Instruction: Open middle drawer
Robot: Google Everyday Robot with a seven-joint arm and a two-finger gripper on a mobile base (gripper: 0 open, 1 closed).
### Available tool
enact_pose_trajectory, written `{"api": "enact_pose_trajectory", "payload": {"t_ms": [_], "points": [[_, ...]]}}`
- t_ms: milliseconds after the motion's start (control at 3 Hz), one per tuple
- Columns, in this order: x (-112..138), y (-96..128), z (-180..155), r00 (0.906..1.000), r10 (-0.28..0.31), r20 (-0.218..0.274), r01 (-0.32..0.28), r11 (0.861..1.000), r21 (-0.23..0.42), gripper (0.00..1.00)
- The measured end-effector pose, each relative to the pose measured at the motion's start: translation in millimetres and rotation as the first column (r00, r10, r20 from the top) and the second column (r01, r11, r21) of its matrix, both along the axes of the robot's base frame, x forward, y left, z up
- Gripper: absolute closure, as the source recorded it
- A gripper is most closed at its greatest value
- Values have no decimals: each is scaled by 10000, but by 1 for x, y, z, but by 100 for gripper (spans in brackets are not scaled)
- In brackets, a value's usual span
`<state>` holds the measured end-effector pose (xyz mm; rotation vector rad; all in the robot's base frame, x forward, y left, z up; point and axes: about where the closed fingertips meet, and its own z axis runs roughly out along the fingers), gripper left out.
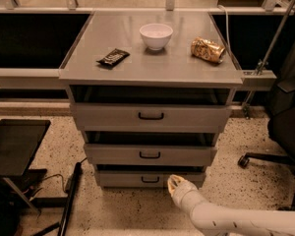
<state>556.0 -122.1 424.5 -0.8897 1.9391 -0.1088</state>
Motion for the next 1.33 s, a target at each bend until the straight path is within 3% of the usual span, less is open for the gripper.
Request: {"api": "enact_pose_trajectory", "payload": {"t_ms": [1000,1333], "points": [[0,0,0,10000,0,0,0,10000,0,11],[0,0,0,10000,0,0,0,10000,0,0]]}}
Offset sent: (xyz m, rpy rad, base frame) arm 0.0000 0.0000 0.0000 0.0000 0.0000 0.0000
